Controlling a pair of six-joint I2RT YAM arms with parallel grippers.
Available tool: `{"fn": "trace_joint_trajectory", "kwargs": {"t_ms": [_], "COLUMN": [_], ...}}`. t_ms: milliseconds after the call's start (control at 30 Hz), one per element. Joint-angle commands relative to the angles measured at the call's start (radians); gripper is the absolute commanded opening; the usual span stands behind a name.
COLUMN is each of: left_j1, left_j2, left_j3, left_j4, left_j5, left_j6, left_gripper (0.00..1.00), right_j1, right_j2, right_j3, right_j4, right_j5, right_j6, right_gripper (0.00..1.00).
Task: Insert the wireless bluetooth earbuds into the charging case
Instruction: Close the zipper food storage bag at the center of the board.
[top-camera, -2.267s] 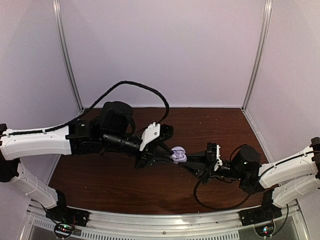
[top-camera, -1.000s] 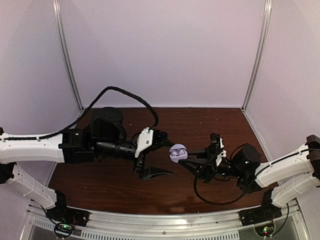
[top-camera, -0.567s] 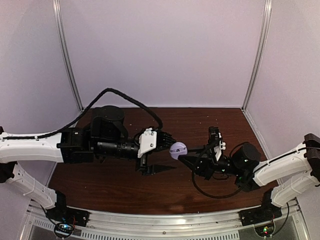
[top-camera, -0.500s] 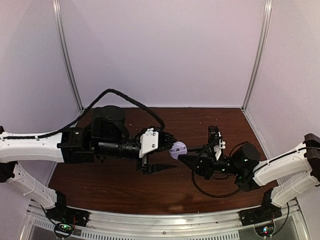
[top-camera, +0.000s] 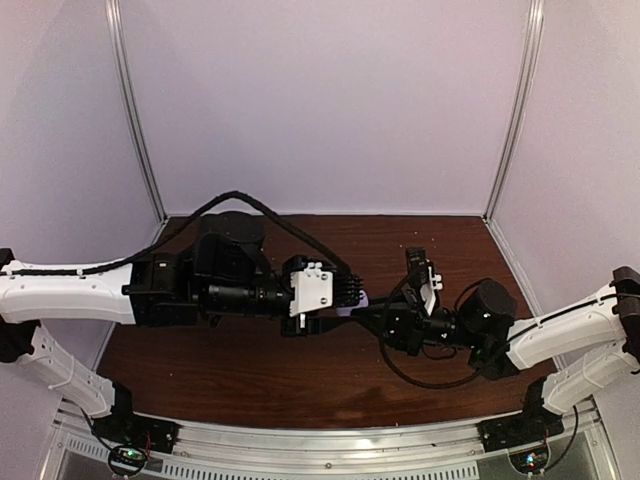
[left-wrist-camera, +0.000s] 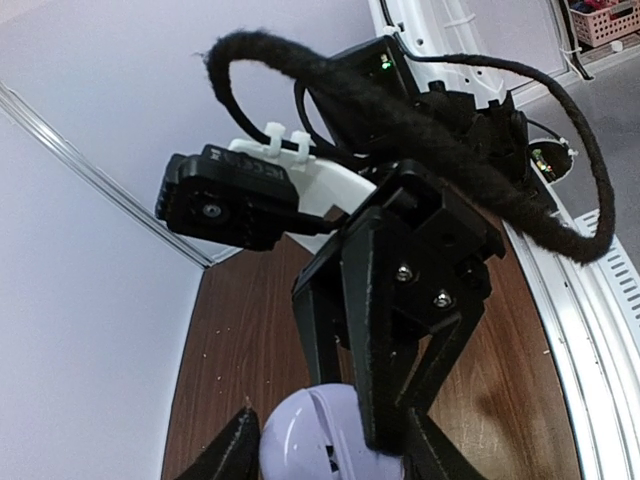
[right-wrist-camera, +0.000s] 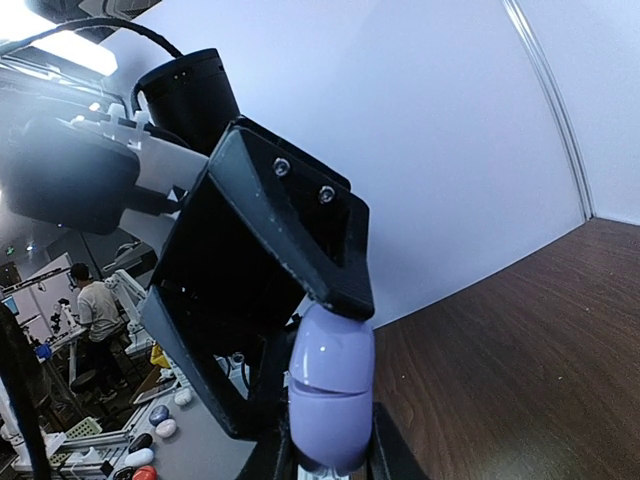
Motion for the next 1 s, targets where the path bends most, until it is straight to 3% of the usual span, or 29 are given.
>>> {"fn": "trace_joint_trajectory", "kwargs": {"t_ms": [0,100,267,400,967], "left_j1": [-0.078,-0.078,-0.078,-0.078,-0.078], "left_j2": [0.048,0.041,-0.001,-0.025,0.037], "left_j3": [0.000,-0.003,-0.013,-0.032,-0.027], "left_j4": [-0.129,-0.137,-0.103,-0.075,-0.056], "left_j5": [0.153,0.127,0.002,-0.067,-0.218], "left_j6": [0.026,0.029,0.025,0.030,0.106], "left_gripper": [0.47,0.51,0.73,0.83,0.73], "right_j1": [-0.020,-0.020,-0.020,-0.020,-0.016], "right_j2": [-0.041,-0.046,-0.044,-0.041,-0.024], "right_j3": [0.066,0.069,0.059,0.054,0.068], "right_j4": [0.026,0.016,0.007,-0.001,0.028], "right_j5": [0.130,0.130,0.137,0.145,0.151], "right_j6": [0.029,0.028,0.016,0.020,0.118], "right_gripper": [0.00,0.00,0.00,0.00,0.00]}}
